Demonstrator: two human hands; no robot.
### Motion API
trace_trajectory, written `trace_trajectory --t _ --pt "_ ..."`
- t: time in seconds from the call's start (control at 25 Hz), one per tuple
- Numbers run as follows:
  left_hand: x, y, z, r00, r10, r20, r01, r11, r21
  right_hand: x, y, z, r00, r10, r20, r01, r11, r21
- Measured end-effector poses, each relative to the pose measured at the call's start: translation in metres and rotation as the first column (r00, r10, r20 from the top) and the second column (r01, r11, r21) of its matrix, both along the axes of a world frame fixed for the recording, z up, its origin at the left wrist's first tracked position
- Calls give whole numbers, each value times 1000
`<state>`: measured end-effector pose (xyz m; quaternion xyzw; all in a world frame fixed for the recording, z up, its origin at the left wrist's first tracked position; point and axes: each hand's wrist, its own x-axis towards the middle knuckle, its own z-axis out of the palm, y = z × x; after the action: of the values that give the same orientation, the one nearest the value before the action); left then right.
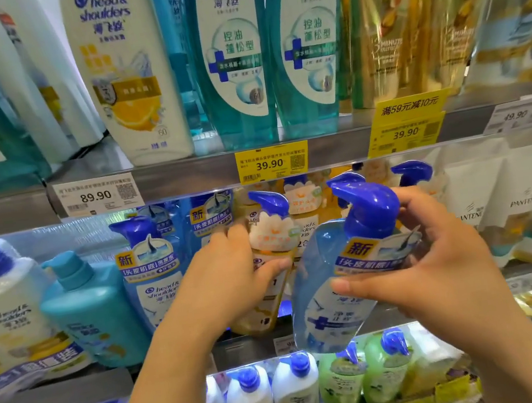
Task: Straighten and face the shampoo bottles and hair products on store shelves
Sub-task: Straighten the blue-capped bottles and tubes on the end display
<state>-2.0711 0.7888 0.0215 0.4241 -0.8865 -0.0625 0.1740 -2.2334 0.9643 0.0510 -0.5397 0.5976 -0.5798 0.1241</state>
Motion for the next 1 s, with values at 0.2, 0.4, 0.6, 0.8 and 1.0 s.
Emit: trace_trajectory --t 0.2,0.4,0.6,0.8,1.0 --pt "14 -8 -1 980 13 -201 33 974 225 -17 6 6 999 8 33 -7 1000 -28" --pt "-4 -10 -12 918 -29 -395 196 900 389 -32 -6 8 998 42 55 -44 998 32" --pt "-22 -8 -14 898 -66 -435 251 889 382 -36 -9 9 998 59 3 -59 996 67" --pt "-30 -5 -11 921 -85 -380 228 908 351 -28 -21 13 994 113 -7 -111 983 147" --pt "-10 0 -11 942 -43 -334 181 901 394 -3 -43 17 989 139 -46 -129 976 175"
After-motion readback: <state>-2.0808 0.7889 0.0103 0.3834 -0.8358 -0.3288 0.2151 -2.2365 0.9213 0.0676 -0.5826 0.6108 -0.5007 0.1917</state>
